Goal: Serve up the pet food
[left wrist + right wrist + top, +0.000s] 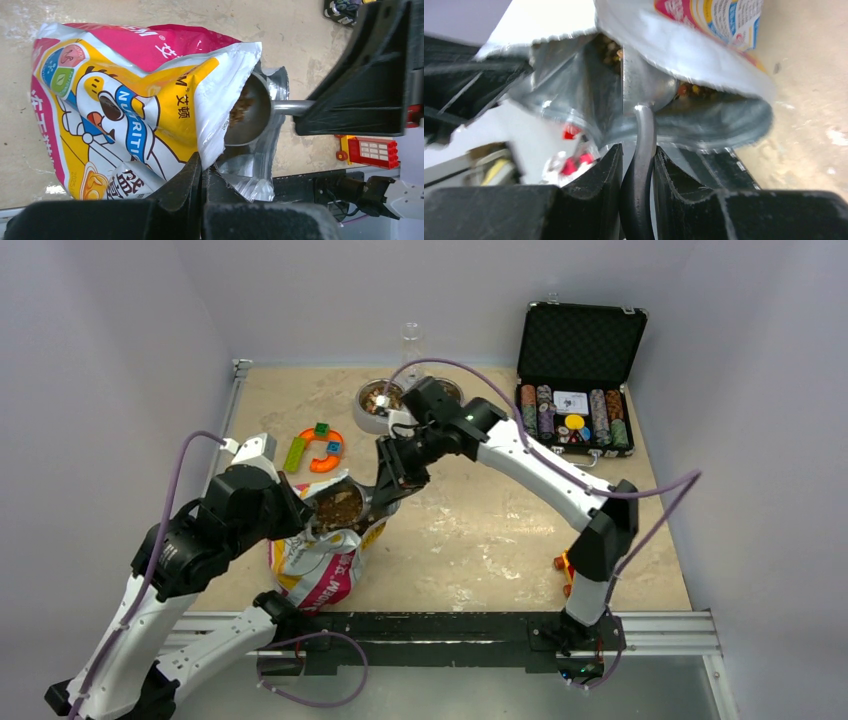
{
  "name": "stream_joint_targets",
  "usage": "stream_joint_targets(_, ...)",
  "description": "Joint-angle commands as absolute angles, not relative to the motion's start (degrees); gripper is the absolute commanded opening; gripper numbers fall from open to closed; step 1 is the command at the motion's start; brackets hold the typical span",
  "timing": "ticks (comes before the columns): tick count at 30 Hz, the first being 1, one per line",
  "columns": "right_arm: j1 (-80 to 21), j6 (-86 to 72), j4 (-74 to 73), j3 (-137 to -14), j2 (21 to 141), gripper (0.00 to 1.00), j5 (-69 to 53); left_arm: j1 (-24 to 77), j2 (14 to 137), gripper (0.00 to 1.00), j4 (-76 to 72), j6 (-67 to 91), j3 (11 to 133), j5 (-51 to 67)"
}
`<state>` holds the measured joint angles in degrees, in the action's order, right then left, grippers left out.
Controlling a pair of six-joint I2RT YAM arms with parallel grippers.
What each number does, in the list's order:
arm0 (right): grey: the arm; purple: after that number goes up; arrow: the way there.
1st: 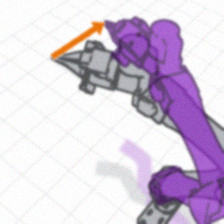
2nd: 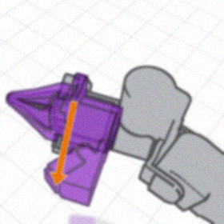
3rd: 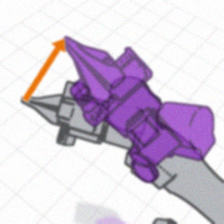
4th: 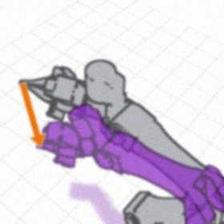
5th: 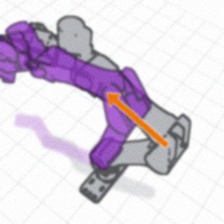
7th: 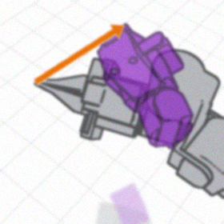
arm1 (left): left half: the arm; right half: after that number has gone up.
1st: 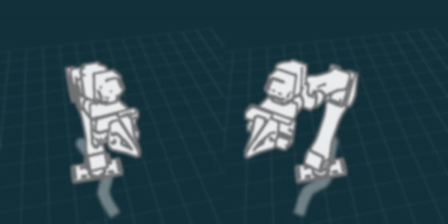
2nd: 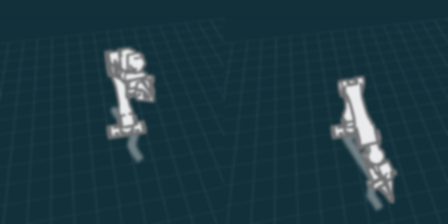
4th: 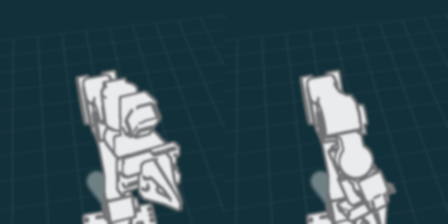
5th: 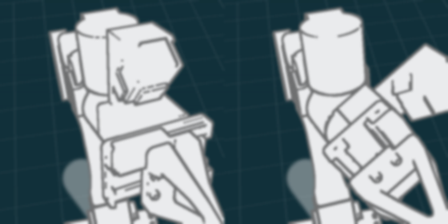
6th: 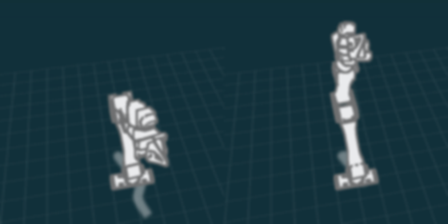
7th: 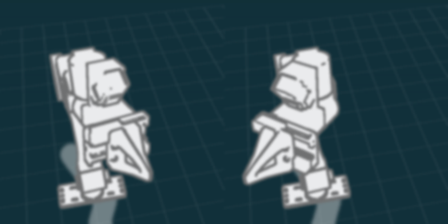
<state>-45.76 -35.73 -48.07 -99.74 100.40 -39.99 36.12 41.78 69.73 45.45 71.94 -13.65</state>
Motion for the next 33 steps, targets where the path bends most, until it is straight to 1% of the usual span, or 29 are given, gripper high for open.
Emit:
stream_joint_targets(1, -51.18, -24.18, -68.43, -118.05, 109.51, 0.00, -14.15, 36.47, 42.89, 0.00, 64.81, 47.44, 72.63, -5.26)
stream_joint_targets(3, -53.29, -21.64, -74.03, -122.46, 113.06, 0.00, -7.37, 36.48, 43.68, 0.00, 64.44, 48.08, 72.85, -4.25)
stream_joint_targets(4, -54.02, -20.56, -75.29, -122.36, 113.81, 0.00, -4.51, 36.47, 43.92, 0.00, 64.37, 48.27, 72.95, -3.88)
stream_joint_targets(6, -55.78, -18.14, -73.00, -118.10, 113.43, 0.00, -0.40, 36.48, 43.87, 0.00, 64.34, 48.68, 72.84, -3.62)
stream_joint_targets(7, -56.65, -16.95, -70.71, -114.09, 112.79, 0.00, 1.29, 36.54, 43.64, 0.00, 64.34, 48.88, 72.59, -3.73)
stream_joint_targets(9, -58.27, -15.45, -67.78, -111.79, 113.51, 0.00, 0.40, 36.48, 43.16, 0.00, 64.08, 49.39, 71.72, -4.02)
stream_joint_targets(10, -59.06, -15.17, -67.19, -112.18, 114.54, 0.00, -1.83, 36.48, 42.93, 0.00, 63.87, 49.66, 71.24, -4.04)
stream_joint_targets(12, -60.62, -15.18, -67.06, -115.33, 116.94, 0.00, -9.97, 36.47, 42.95, 0.00, 63.47, 50.19, 70.67, -3.76)
stream_joint_targets(14, -61.40, -15.81, -64.08, -116.80, 117.35, 0.00, -20.52, 36.48, 43.27, 0.00, 63.41, 50.43, 70.70, -3.61)
stream_joint_targets(16, -61.17, -18.09, -57.54, -114.66, 115.10, 0.00, -32.43, 36.52, 43.67, 0.00, 63.41, 50.45, 71.09, -3.90)
stream_joint_targets(19, -59.46, -22.99, -46.96, -109.02, 109.08, 0.00, -42.61, 36.48, 43.77, 0.00, 63.76, 50.65, 71.60, -4.42)
stream_joint_targets(21, -56.47, -27.50, -39.72, -103.71, 104.80, 0.00, -49.23, 36.47, 43.61, 0.00, 64.26, 50.88, 71.87, -5.05)
stream_joint_targets(23, -52.73, -32.99, -32.04, -96.98, 100.45, 0.00, -55.09, 36.49, 43.15, 0.00, 64.85, 51.05, 71.89, -5.86)
stream_joint_targets(25, -49.52, -40.90, -20.24, -88.95, 95.75, 0.00, -61.05, 36.47, 42.54, 0.00, 65.42, 51.17, 71.89, -6.71)
stream_joint_targets(27, -46.40, -47.77, -7.96, -82.17, 92.03, 0.00, -65.18, 36.52, 41.86, 0.00, 65.88, 51.24, 71.78, -7.66)
stream_joint_targets(28, -45.33, -50.00, -5.26, -79.55, 91.08, 0.00, -66.50, 36.52, 41.58, 0.00, 66.08, 51.32, 71.66, -8.10)
stream_joint_targets(33, -42.15, -49.71, -5.40, -72.85, 89.01, 0.00, -67.74, 36.50, 40.46, 0.00, 66.57, 51.32, 71.50, -9.68)
